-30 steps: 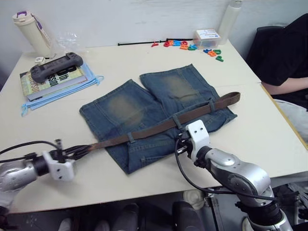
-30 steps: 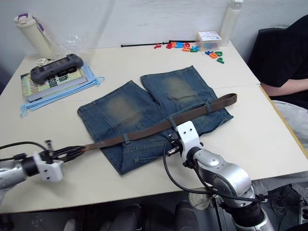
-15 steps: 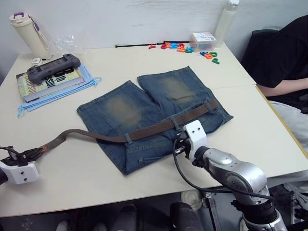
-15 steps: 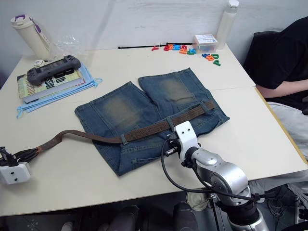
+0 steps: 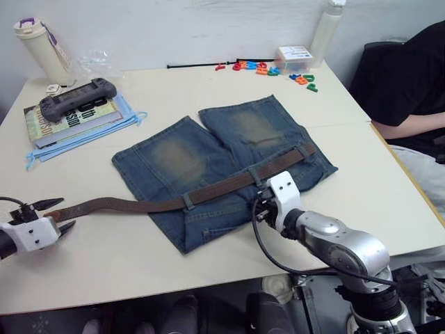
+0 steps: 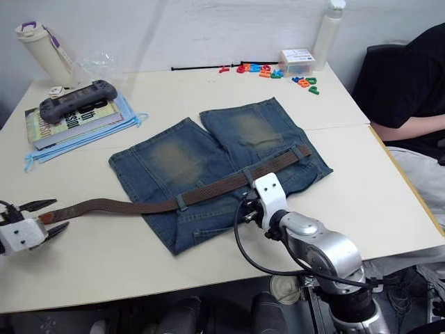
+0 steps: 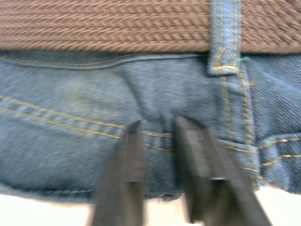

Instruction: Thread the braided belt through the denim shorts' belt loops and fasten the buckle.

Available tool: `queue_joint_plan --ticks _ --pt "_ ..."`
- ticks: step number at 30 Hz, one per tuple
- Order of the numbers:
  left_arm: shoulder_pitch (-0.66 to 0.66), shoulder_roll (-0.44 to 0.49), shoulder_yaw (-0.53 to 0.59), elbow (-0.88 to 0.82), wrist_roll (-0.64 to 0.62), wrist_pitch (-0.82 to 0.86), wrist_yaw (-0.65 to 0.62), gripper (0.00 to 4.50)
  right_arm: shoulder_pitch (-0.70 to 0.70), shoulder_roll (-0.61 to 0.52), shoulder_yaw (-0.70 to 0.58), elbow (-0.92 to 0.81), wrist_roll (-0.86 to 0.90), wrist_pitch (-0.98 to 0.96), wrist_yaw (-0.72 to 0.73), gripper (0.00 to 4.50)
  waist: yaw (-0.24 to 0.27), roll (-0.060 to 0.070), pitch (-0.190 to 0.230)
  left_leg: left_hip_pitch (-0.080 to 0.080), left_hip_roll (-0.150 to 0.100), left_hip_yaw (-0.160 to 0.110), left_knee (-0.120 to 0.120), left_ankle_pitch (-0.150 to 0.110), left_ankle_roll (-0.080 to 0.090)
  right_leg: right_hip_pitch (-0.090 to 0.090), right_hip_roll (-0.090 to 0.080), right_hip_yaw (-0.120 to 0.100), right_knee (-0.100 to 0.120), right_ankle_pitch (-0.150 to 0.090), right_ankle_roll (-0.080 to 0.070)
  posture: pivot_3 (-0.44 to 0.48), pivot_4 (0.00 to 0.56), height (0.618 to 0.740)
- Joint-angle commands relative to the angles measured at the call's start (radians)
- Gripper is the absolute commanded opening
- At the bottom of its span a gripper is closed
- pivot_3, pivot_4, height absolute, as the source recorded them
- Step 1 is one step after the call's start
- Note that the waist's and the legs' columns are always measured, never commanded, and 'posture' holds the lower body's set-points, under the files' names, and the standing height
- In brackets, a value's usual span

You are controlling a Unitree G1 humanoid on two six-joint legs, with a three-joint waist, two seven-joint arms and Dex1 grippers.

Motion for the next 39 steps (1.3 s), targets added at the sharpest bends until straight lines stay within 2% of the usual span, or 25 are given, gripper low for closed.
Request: queue_joint_plan --ticks 1,3,5,8,11,14,20,24,29,35,38,39 --pt "0.142 0.085 0.097 -0.368 -0.411 0.459 -0.407 3.32 -0.010 -0.087 -0.089 -0.046 0.034 0.058 0.074 2.69 -0.002 0.003 0.002 -0.002 0.002 0.000 0.000 0.000 0.000 0.000 0.000 0.000 -0.003 0.001 -0.001 0.000 0.150 0.714" --pt "0.187 0.113 0.160 -0.530 -0.534 0.682 -0.473 3.32 -0.034 -0.133 -0.138 -0.066 0.083 0.082 0.134 3.70 -0.002 0.004 0.003 -0.003 0.003 -0.001 0.001 -0.001 0.000 0.001 0.000 -0.001 -0.006 0.002 -0.002 0.000 0.150 0.714" --pt "0.204 0.114 0.218 -0.645 -0.605 0.835 -0.495 3.32 -0.057 -0.172 -0.175 -0.073 0.119 0.099 0.182 4.48 0.000 0.006 0.005 -0.004 0.003 -0.002 0.003 -0.002 0.001 0.001 0.001 -0.002 -0.007 0.002 -0.002 0.000 0.150 0.714" --pt "0.157 0.087 0.235 -0.858 -0.810 1.155 -0.446 3.32 -0.130 -0.237 -0.248 -0.020 0.156 0.115 0.247 4.48 -0.001 0.016 0.012 -0.004 0.002 -0.001 0.003 -0.003 0.001 0.001 0.001 -0.001 -0.008 0.003 -0.001 0.000 0.150 0.714" --pt "0.054 -0.002 0.182 -0.952 -0.880 1.321 -0.359 3.32 -0.198 -0.270 -0.250 0.048 0.136 0.100 0.270 4.48 -0.003 0.019 0.013 -0.003 0.002 0.000 0.002 -0.003 0.001 0.000 0.003 -0.001 -0.007 0.003 -0.001 0.000 0.150 0.714" --pt "-0.083 -0.162 0.099 -0.998 -0.905 1.467 -0.193 3.32 -0.247 -0.292 -0.218 0.155 0.068 0.050 0.264 4.48 -0.004 0.019 0.014 -0.002 0.003 0.002 0.001 -0.002 0.000 -0.001 0.004 0.001 -0.002 0.003 -0.001 0.000 0.150 0.714" --pt "-0.178 -0.372 -0.042 -0.987 -0.787 1.573 -0.094 3.32 -0.307 -0.320 -0.179 0.413 -0.079 -0.094 0.262 4.48 -0.002 0.017 0.014 -0.004 0.001 0.006 0.006 0.001 -0.003 -0.001 0.005 0.003 -0.002 0.004 0.001 0.000 0.150 0.714" --pt "-0.199 -0.436 -0.137 -0.942 -0.659 1.567 -0.112 3.32 -0.410 -0.298 -0.188 0.625 -0.125 -0.191 0.283 4.48 -0.004 0.017 0.014 -0.006 0.000 0.009 0.012 0.000 -0.001 -0.001 0.005 0.005 -0.002 0.004 0.002 0.000 0.150 0.714" --pt "-0.253 -0.554 -0.192 -0.880 -0.594 1.596 -0.111 3.32 -0.560 -0.268 -0.142 0.930 -0.212 -0.353 0.337 4.48 0.008 0.017 0.014 -0.007 0.001 0.010 0.015 -0.001 -0.001 -0.001 0.005 0.006 -0.004 0.005 0.002 0.000 0.150 0.714" --pt "-0.269 -0.649 -0.217 -0.875 -0.527 1.612 -0.097 3.32 -0.634 -0.219 -0.116 1.160 -0.273 -0.455 0.414 4.48 0.034 0.017 0.014 -0.007 0.000 0.010 0.016 -0.001 -0.001 0.000 0.004 0.005 -0.004 0.006 0.004 0.000 0.150 0.714" --pt "-0.264 -0.661 -0.213 -0.886 -0.505 1.614 -0.109 2.51 -0.643 -0.208 -0.122 1.198 -0.284 -0.468 0.442 3.64 0.038 0.017 0.014 -0.008 0.000 0.010 0.017 -0.001 -0.001 0.001 0.004 0.005 -0.004 0.006 0.005 0.000 0.150 0.714" --pt "-0.261 -0.665 -0.209 -0.890 -0.502 1.613 -0.113 2.11 -0.643 -0.208 -0.121 1.200 -0.291 -0.470 0.451 3.18 0.037 0.017 0.014 -0.008 0.000 0.010 0.017 -0.001 -0.001 0.001 0.004 0.006 -0.004 0.006 0.005 0.000 0.150 0.714"
